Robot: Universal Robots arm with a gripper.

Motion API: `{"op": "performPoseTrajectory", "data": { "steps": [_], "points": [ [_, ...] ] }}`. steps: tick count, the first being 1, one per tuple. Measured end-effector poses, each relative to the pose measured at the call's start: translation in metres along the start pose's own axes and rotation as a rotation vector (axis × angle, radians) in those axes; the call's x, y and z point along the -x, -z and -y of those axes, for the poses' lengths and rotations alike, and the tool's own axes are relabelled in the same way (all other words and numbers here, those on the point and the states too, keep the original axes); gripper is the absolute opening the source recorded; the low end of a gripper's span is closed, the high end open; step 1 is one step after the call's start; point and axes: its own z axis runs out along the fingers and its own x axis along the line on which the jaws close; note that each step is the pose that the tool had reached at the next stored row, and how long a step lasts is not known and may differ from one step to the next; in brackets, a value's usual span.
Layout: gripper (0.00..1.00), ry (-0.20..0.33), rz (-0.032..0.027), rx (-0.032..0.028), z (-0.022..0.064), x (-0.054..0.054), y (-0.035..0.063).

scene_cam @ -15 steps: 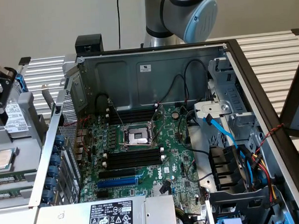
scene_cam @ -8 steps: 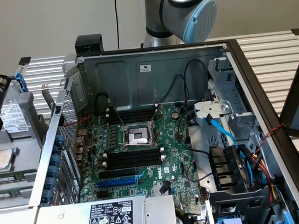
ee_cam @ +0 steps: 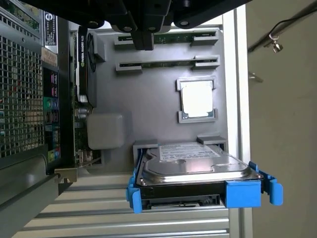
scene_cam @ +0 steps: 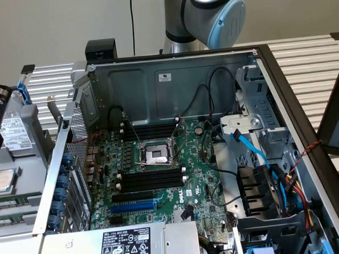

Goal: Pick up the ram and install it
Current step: 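Pick up the ram and move it above insertion slot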

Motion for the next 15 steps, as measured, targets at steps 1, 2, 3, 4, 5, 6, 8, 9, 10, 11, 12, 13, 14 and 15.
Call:
{"op": "performPoseTrajectory", "data": {
  "steps": [1,2,3,4,5,6,8,9,10,11,12,13,14,15],
  "points": [
    [0.1,0.0,0.0,0.0,0.0,0.0,0.0],
    [0.1,0.0,-0.0001,0.0,0.0,0.0,0.0],
    [0.1,0.0,0.0,0.0,0.0,0.0,0.0],
    [0.1,0.0,0.0,0.0,0.0,0.0,0.0],
    [0.1,0.0,0.0,0.0,0.0,0.0,0.0],
    [0.1,0.0,0.0002,0.0,0.0,0.0,-0.0001],
    [0.1,0.011,0.0,0.0035,0.0,-0.0001,-0.0003],
    [0.1,0.027,-0.0009,0.0079,0.0,-0.0001,-0.0005],
    [0.1,0.045,-0.002,0.0131,0.0,-0.0001,-0.0007],
    [0.1,0.062,-0.0029,0.016,0.0,-0.0001,-0.001],
    [0.1,0.081,-0.0039,0.0167,0.0,-0.0001,-0.0013],
    [0.1,0.099,-0.0048,0.0168,0.0,-0.0001,-0.0016],
    [0.1,0.119,-0.0057,0.0167,0.0001,-0.0001,-0.0021],
    [0.1,0.136,-0.0065,0.0166,0.0001,-0.0001,-0.0025]
  ]
}}
